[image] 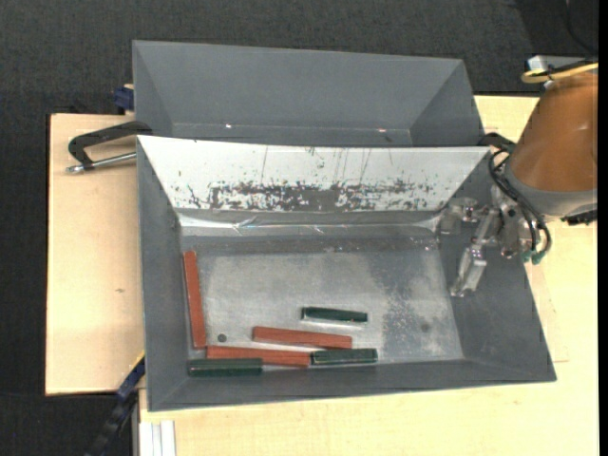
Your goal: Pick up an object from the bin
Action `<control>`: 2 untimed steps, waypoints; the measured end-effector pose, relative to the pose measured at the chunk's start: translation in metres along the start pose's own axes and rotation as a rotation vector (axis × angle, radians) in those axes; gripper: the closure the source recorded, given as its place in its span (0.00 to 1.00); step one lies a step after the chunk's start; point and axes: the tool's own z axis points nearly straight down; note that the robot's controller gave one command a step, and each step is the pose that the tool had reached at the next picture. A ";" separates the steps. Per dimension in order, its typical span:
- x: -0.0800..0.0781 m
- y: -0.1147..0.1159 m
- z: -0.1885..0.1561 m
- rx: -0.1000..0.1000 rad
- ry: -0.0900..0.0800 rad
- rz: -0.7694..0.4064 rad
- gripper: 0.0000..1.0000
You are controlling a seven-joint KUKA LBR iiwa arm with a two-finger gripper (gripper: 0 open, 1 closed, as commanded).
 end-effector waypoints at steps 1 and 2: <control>-0.003 -0.007 0.004 0.000 0.001 0.008 0.00; 0.004 0.030 0.039 0.002 0.000 -0.005 0.00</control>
Offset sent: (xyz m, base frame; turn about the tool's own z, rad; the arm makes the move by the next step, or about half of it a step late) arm -0.0062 0.0617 -0.0696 -0.0221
